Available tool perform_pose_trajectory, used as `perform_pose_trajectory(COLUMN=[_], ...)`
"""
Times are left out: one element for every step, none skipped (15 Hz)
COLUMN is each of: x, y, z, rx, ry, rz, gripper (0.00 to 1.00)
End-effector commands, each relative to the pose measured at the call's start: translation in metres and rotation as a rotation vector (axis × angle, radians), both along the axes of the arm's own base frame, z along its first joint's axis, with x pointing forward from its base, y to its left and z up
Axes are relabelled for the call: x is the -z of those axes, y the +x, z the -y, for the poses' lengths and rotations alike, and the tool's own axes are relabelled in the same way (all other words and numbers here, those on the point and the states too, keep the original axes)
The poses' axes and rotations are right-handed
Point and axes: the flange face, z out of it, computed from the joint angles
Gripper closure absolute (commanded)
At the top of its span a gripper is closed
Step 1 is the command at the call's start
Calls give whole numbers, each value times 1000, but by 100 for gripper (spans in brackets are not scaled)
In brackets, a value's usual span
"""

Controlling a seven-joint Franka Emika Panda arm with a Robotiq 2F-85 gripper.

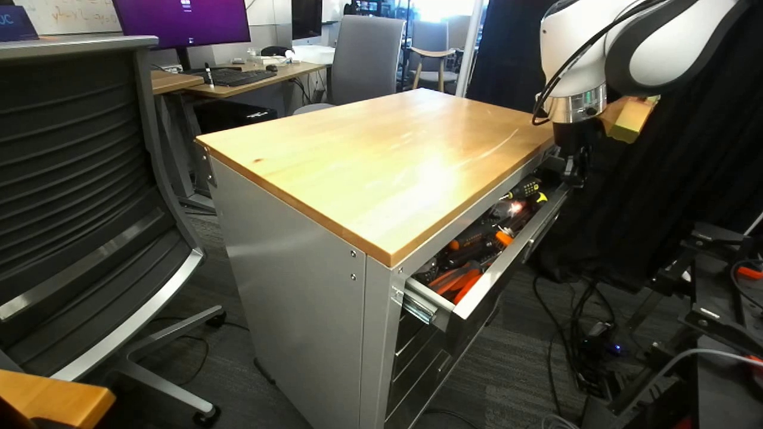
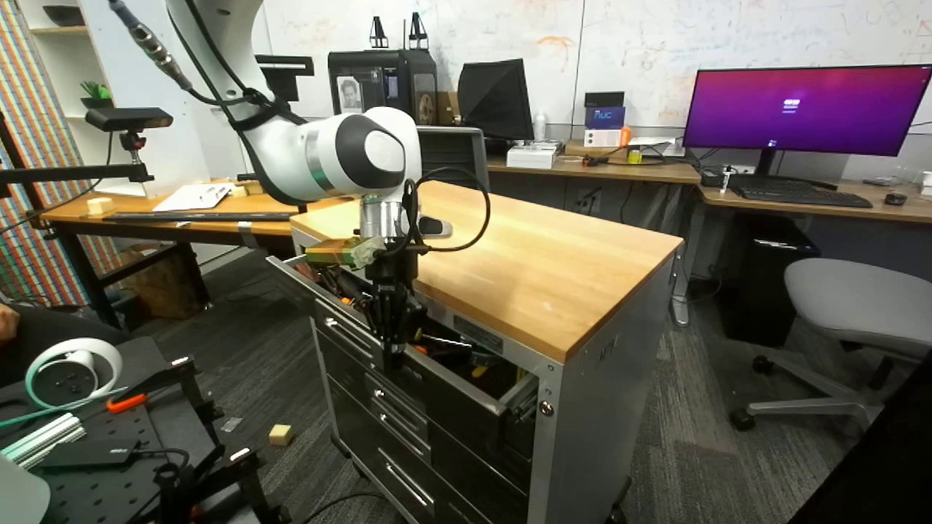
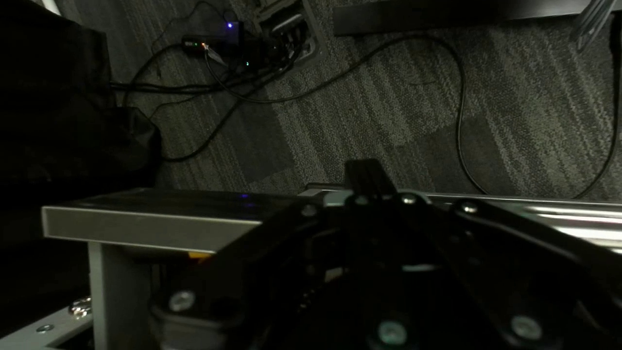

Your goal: Put the black screwdriver inside the open drawer then close the drawer

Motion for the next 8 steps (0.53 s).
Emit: perform_pose_trajectory(x=[-1,-1,-1,-1,-3,-4,-4,-5], y=[23,23,23,23,23,23,23,22], z=[-24,-26,-25,-25,-25,-25,-25,-26], rx=[-38,-38,-38,-31,-26,-22,-19,-19], ry=[-33,-46,-58,-70,-75,-81,-81,-81], rz=[119,122,121,129,131,137,132,123], gripper=[95,95,95,95,95,95,95,95])
